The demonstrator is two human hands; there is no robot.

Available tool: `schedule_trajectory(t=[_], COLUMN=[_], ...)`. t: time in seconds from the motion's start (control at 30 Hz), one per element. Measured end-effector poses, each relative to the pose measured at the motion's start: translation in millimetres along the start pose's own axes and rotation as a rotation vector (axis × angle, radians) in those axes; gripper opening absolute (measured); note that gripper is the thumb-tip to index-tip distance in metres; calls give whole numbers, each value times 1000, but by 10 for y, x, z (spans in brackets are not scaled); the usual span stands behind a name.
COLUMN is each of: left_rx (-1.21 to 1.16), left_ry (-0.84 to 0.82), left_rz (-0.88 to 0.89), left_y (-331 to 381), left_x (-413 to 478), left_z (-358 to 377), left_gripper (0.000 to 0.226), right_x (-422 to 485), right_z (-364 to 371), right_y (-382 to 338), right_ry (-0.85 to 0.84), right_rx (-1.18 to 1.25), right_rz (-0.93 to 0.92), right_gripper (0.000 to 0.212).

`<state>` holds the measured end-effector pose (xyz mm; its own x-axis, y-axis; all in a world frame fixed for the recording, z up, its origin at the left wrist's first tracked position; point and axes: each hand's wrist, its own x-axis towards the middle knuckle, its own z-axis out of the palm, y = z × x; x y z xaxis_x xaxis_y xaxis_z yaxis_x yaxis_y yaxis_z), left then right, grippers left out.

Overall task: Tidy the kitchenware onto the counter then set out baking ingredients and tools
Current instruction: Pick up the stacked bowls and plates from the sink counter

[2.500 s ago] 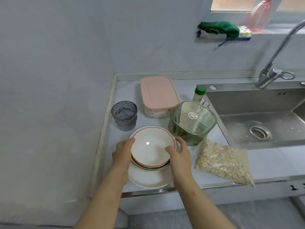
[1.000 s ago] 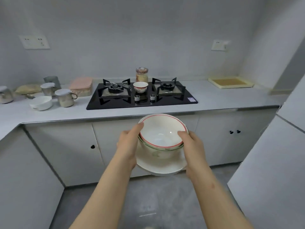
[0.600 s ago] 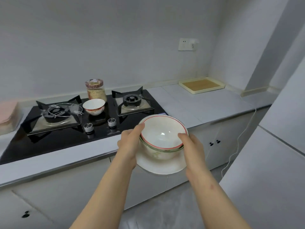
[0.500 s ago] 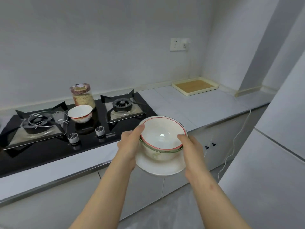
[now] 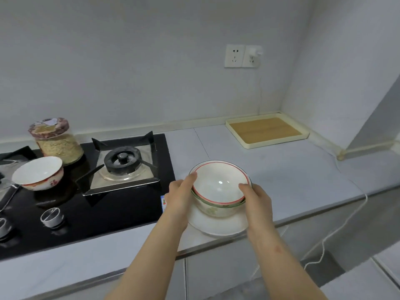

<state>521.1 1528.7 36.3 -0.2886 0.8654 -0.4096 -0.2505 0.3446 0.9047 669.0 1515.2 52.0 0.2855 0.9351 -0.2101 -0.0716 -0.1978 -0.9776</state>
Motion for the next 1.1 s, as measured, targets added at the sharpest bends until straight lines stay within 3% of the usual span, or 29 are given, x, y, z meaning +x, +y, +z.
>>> schedule_trajectory(t=[0.1, 0.3, 0.4, 0.6, 0.8, 0.87, 0.97, 1.03, 1.1], left_rx=[-4, 28, 64, 87, 31, 16, -3, -17, -17], left_ry=[85, 150, 134, 200, 279, 300, 326, 353, 370], left_rz=[-52, -38, -51, -74, -77, -74, -64, -47, -35], left_y=[53, 100, 162, 178, 207, 191, 197, 192, 206], left_x=[334, 1107, 1438, 1917, 2248, 2350, 2509, 2621, 2692], left_z=[228, 567, 713, 922, 1165, 1231, 1325, 1381, 1414], left_gripper=[83, 63, 76, 51, 76, 76, 73, 72, 74], right_x=[467, 1361, 1727, 2294, 2806, 2929, 3115, 3269, 3385], right_z=[32, 202, 306, 447, 556, 575, 620, 652, 675], right_y=[-1, 79, 115, 158, 199, 211, 194, 190, 162], right_ry=[-51, -32, -20, -31, -77, -82, -102, -147, -175], right_rx=[-17, -29, -37, -57, -46, -55, -45, -32, -26], right_rz=[35, 85, 88, 73, 97, 92, 82, 76, 57], right_gripper=[15, 8, 8, 8, 4, 11, 5, 32, 30])
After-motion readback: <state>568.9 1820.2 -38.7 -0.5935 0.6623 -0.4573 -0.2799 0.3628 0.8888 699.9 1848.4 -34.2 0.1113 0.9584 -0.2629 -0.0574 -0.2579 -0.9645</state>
